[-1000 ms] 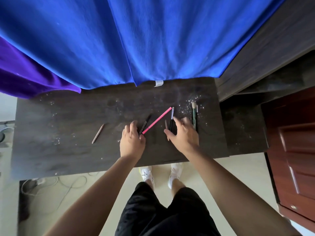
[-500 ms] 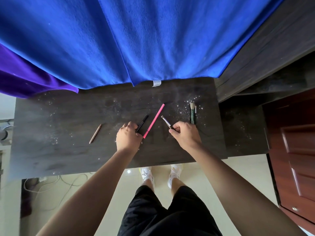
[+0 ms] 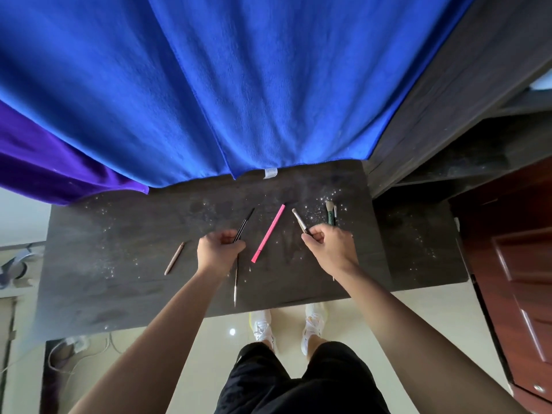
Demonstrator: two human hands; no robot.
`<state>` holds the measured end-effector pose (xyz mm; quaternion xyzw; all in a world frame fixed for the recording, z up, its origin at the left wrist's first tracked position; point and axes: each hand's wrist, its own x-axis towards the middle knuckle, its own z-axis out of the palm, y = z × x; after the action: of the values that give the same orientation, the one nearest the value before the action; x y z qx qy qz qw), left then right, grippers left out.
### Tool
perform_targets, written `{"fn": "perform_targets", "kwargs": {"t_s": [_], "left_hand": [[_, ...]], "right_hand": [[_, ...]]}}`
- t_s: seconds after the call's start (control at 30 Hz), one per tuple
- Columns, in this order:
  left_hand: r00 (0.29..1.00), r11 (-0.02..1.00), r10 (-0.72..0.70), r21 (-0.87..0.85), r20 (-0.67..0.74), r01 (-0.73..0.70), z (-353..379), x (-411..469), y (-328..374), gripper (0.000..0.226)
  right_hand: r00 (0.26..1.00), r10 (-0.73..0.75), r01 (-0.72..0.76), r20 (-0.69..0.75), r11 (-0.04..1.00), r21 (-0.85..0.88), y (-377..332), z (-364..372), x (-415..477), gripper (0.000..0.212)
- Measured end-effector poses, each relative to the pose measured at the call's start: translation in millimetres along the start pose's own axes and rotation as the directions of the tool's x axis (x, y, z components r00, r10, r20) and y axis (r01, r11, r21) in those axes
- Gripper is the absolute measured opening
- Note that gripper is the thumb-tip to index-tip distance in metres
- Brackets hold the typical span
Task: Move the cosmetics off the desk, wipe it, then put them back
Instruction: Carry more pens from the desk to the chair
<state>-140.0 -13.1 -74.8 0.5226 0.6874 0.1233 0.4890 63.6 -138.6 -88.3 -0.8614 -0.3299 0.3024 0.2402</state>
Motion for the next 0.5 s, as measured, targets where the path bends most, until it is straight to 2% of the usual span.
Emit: {"fn": "perform_targets", "kwargs": {"t_s": [0.1, 0.23, 0.4, 0.5], "left_hand": [[0.992, 0.949, -0.09, -0.294, 0.093, 0.114, -5, -3, 18, 0.017], [0.97, 0.873, -0.023, -0.468, 0.243, 0.137, -10, -7, 45, 0.018], [0.899, 0.897, 0.104, -0.431, 0.426, 0.1, 5, -28, 75, 0.017], [0.812, 0.933, 0.187, -0.358, 0.553, 0.029, 32, -52, 86, 0.017]], "right_hand": [[0.998, -0.01, 0.012, -0.065, 0.999, 0.032, -10, -20, 0, 0.014], [0.982, -0.03, 0.042, -0.187, 0.997, 0.058, -19, -48, -12, 0.015], [0.935, 0.082, -0.042, -0.346, 0.992, 0.122, -6, -73, -66, 0.014], [0.875, 0.196, -0.133, -0.443, 0.977, 0.17, 15, -84, -116, 0.014]]}}
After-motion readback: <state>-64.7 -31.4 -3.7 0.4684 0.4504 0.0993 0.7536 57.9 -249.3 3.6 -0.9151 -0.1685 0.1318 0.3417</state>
